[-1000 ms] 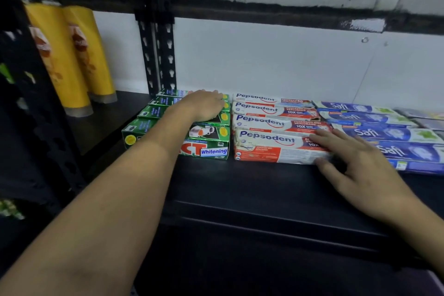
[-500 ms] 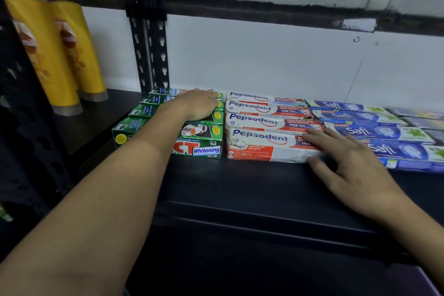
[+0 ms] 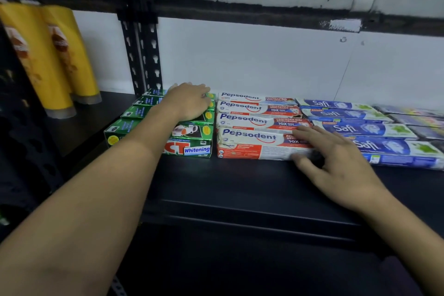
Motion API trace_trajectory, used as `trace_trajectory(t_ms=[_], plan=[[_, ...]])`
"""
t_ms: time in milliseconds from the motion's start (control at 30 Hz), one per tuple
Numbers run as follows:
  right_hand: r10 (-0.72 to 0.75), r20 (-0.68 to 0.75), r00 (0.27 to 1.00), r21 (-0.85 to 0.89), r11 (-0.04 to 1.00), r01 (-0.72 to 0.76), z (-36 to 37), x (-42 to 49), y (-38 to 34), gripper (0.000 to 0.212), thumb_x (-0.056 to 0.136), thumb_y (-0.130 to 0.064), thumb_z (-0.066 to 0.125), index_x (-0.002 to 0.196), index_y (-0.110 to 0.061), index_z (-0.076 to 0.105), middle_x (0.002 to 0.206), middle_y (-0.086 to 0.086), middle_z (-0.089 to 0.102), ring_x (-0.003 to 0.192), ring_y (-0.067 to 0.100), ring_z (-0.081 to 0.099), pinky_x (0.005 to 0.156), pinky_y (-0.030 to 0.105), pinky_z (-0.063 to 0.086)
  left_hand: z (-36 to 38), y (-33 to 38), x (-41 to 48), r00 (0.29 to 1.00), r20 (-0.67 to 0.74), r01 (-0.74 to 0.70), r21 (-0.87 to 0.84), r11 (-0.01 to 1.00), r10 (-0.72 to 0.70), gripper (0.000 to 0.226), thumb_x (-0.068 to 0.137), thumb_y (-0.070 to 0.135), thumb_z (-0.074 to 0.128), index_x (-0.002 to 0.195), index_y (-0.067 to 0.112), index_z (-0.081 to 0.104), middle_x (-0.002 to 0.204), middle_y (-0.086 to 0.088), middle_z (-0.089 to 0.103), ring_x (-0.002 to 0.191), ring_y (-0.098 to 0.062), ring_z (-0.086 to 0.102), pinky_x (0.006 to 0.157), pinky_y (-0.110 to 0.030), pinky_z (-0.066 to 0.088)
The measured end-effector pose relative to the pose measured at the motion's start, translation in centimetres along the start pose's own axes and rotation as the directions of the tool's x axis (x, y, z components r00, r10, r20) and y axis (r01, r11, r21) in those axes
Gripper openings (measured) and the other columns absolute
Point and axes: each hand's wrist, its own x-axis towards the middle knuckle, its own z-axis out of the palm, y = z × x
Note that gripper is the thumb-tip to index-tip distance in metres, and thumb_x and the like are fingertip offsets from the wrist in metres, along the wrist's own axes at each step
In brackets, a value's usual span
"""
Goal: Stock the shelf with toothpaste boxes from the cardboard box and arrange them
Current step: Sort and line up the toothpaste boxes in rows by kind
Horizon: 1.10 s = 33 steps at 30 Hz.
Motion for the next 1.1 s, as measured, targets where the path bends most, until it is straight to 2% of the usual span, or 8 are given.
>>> trace_trajectory(t_ms=[133,233,300,400,500,667,900,1100], plan=[[-0.006,-0.011,1.0,-0.001,1.0,0.006,0.2,0.1,0.2,0.051,0.09,-0.046,0.056,0.137,-0.029,0.056,0.147,-0.007,0.048,0.142,0.013,0.036,0.119,0.047,0.023,-2.1,1.4,-1.8,0.991,-0.128,-0.04,0.011,0.999,0.041,0.054,0.101,0.052,0.034,0.149,0.029,0.039,0.158,0.005,0.033,0.149,-0.022,0.023,0.121,-0.042,0.009],[-0.02,-0.005,1.0,-0.021,1.0,0.02,0.3,0.2,0.3,0.05,0.091,-0.046,0.054,0.138,-0.027,0.056,0.146,-0.005,0.05,0.142,0.016,0.037,0.119,0.048,0.023,-2.9,3.7,-5.5,0.97,-0.214,-0.144,-0.117,0.983,0.117,0.051,0.096,0.06,0.044,0.14,0.035,0.052,0.151,0.007,0.046,0.144,-0.019,0.033,0.119,-0.04,0.014],[-0.032,0.011,0.999,-0.052,0.998,0.033,0.2,0.1,0.3,0.05,0.093,-0.047,0.05,0.14,-0.028,0.053,0.147,-0.008,0.048,0.143,0.017,0.034,0.119,0.048,0.021,-2.3,4.9,-8.3,0.962,-0.207,-0.216,-0.191,0.958,0.176,0.052,0.09,0.066,0.049,0.134,0.039,0.056,0.148,0.014,0.047,0.144,-0.013,0.033,0.122,-0.041,0.013],[-0.045,0.038,0.998,-0.096,0.994,0.048,0.1,0.0,0.1,0.049,0.097,-0.047,0.046,0.144,-0.031,0.047,0.151,-0.011,0.042,0.146,0.017,0.029,0.12,0.046,0.017,-0.7,5.6,-11.6,0.978,-0.124,-0.188,-0.159,0.969,0.169,0.066,0.078,0.08,0.048,0.135,0.047,0.053,0.149,0.018,0.044,0.146,-0.011,0.029,0.123,-0.043,0.01],[-0.038,0.055,0.998,-0.111,0.993,0.044,0.0,0.0,0.0,0.048,0.099,-0.048,0.043,0.145,-0.033,0.044,0.152,-0.011,0.04,0.147,0.018,0.027,0.121,0.046,0.013,0.6,5.4,-13.3,0.975,-0.103,-0.203,-0.078,0.976,0.195,0.067,0.083,0.075,0.05,0.141,0.043,0.046,0.15,0.017,0.043,0.145,-0.009,0.031,0.123,-0.045,0.011],[-0.009,0.068,0.998,-0.085,0.996,0.014,-0.5,-0.3,-0.3,0.05,0.097,-0.049,0.045,0.144,-0.032,0.045,0.153,-0.008,0.04,0.146,0.019,0.027,0.122,0.046,0.011,1.3,6.0,-14.2,0.95,-0.231,-0.219,-0.012,0.976,0.211,0.047,0.096,0.047,0.055,0.141,0.036,0.05,0.148,0.013,0.047,0.141,-0.01,0.039,0.12,-0.048,0.017],[-0.062,-0.029,0.998,-0.025,0.998,0.061,-1.6,-1.3,-0.8,0.036,0.091,-0.033,0.058,0.124,-0.02,0.065,0.122,0.002,0.067,0.114,0.025,0.058,0.101,0.042,0.043,1.2,7.5,-14.8,0.951,-0.247,-0.176,0.066,0.982,0.187,0.045,0.096,0.039,0.057,0.14,0.029,0.053,0.147,0.006,0.051,0.135,-0.021,0.047,0.116,-0.049,0.026],[-0.103,-0.097,0.99,0.025,0.994,0.106,-2.6,-4.0,-1.3,0.042,0.089,-0.032,0.057,0.127,-0.016,0.062,0.121,0.003,0.067,0.112,0.028,0.058,0.097,0.044,0.046,0.4,9.9,-17.7,0.918,-0.326,-0.187,0.147,0.971,0.226,0.048,0.091,0.041,0.059,0.136,0.024,0.058,0.145,0.003,0.053,0.135,-0.026,0.045,0.112,-0.05,0.031]])
